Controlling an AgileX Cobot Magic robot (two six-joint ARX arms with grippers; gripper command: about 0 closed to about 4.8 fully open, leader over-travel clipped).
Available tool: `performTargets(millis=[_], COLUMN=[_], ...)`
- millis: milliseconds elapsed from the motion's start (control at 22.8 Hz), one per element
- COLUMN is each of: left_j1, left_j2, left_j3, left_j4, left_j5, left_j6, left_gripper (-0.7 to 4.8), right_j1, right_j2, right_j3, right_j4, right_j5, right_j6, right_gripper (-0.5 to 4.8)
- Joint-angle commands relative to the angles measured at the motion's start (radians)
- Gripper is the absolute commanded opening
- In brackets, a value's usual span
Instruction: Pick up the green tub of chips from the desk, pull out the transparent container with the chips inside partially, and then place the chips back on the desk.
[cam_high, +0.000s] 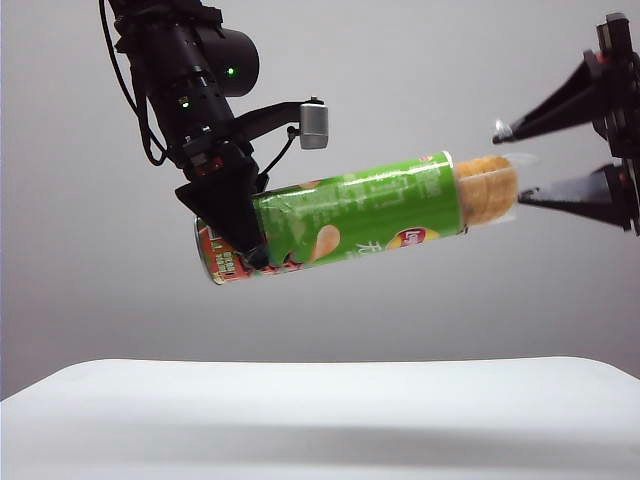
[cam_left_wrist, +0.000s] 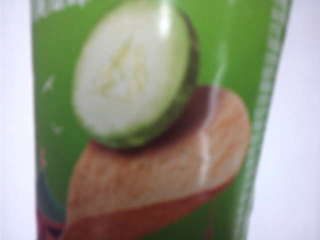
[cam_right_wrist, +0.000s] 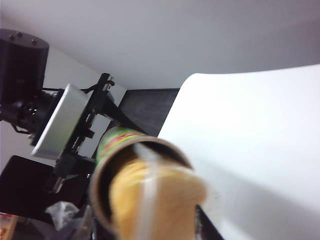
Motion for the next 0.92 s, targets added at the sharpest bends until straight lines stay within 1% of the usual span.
performTargets(millis=[44,132,263,483,571,658,702,746,790,834,878,922], left_j1=[0.007,0.019,0.038,0.091,0.11,0.13,0.13,0.13,0.13,0.129,0.128,0.128], left_j2=[-0.003,-0.003,-0.003,-0.003,-0.003,-0.003,-0.003,-0.003,-0.003,-0.003,-0.003,-0.003], left_j3=[0.002,0.002,0.001,-0.016,-0.031,-0.054,-0.069,-0.076,-0.085,-0.089,-0.093,-0.093], left_j4=[0.041,0.051,0.051,0.036,0.021,0.008,0.008,0.009,0.014,0.023,0.034,0.038], left_j5=[-0.072,-0.087,-0.088,-0.087,-0.088,-0.089,-0.09,-0.09,-0.089,-0.089,-0.084,-0.071], left_j6=[-0.01,-0.026,-0.063,-0.122,-0.138,-0.154,-0.156,-0.155,-0.155,-0.156,-0.156,-0.159], left_gripper=[2.09,2.09,2.09,2.09,2.09,2.09,2.09,2.09,2.09,2.09,2.09,2.09], right_j1=[0.0,0.0,0.0,0.0,0.0,0.001,0.001,0.001,0.001,0.002,0.011,0.025], right_j2=[-0.005,-0.005,-0.005,-0.009,-0.015,-0.045,-0.074,-0.095,-0.123,-0.138,-0.153,-0.157], right_j3=[0.004,0.004,0.004,0.005,0.006,0.018,0.042,0.068,0.119,0.164,0.241,0.29], right_j4=[0.077,0.079,0.062,-0.055,-0.098,-0.161,-0.214,-0.265,-0.37,-0.463,-0.634,-0.748], right_j5=[-0.02,-0.021,-0.016,0.063,0.08,0.124,0.177,0.208,0.255,0.28,0.316,0.369], right_j6=[-0.009,-0.008,-0.009,-0.016,-0.066,-0.145,-0.203,-0.251,-0.31,-0.355,-0.452,-0.517], right_gripper=[4.02,4.31,4.31,4.32,4.32,4.32,4.31,4.31,4.31,4.31,4.31,4.31])
